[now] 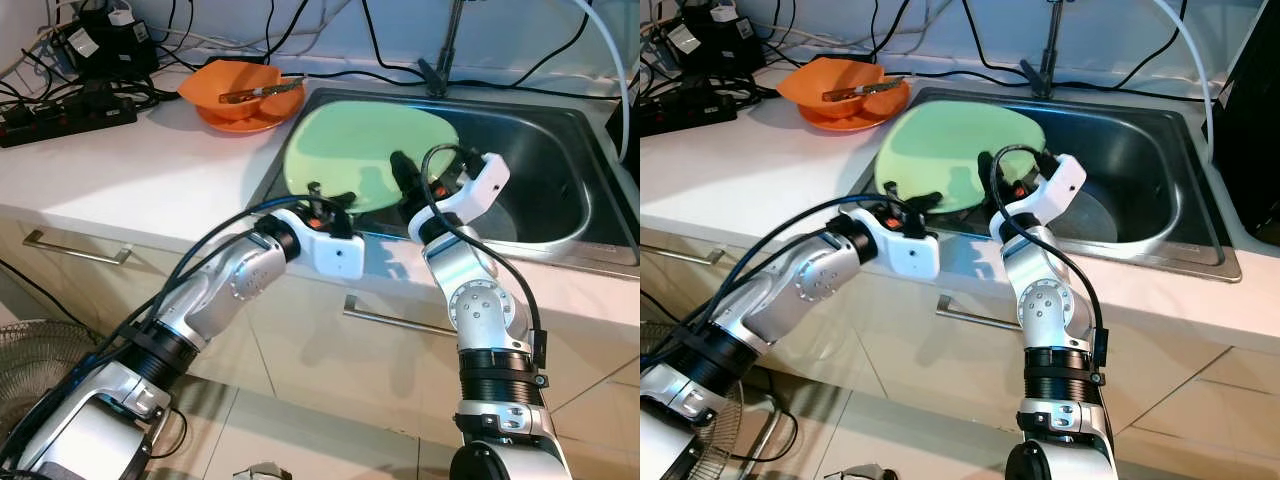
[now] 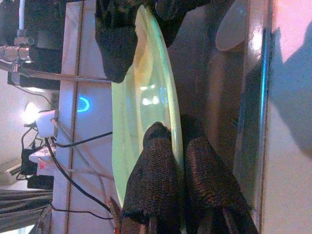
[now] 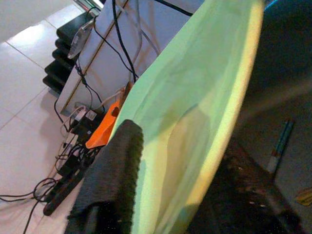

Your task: Kitchen organization

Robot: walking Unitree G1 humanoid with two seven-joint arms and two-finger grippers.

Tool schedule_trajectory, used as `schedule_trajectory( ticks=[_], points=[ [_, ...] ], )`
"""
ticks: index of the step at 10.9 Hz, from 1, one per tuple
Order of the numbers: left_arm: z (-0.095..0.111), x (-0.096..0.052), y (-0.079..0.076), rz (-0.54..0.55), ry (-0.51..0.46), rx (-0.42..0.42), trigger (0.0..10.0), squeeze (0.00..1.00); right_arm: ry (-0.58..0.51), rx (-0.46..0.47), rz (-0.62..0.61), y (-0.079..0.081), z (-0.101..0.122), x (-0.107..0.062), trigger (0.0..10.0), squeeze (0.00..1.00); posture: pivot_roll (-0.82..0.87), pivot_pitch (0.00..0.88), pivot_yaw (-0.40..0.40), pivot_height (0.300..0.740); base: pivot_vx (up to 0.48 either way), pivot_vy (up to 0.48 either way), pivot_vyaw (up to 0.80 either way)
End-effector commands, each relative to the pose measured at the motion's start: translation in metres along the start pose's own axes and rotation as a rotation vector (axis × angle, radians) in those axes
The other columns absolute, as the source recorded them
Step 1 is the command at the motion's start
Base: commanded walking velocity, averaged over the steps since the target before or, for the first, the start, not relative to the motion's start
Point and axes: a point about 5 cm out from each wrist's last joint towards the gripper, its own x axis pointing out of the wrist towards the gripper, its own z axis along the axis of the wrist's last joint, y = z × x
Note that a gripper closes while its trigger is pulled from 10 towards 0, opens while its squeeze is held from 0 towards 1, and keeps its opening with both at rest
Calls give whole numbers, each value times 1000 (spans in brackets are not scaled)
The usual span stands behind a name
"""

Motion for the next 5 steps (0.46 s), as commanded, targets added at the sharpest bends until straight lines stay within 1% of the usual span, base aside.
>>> schedule_trajectory(
  ticks=[1,2,3,4,5],
  points=[
    [4,2,13,31,-26,36,10000,0,12,36,13,9,-1,4,10000,0,27,21,64,740,0,0,0],
    [4,2,12,31,-27,38,10000,0,15,56,7,8,-1,5,10000,0,28,24,64,740,0,0,0],
    [4,2,13,31,-28,39,10000,0,14,60,7,7,-1,5,1725,0,30,25,64,740,0,0,0],
    [3,2,13,36,-28,40,10000,0,9,67,12,7,0,4,0,0,28,28,65,740,0,0,0],
    [3,2,13,38,-27,40,10000,0,9,68,12,7,1,4,0,0,28,28,65,740,0,0,0]
  ],
)
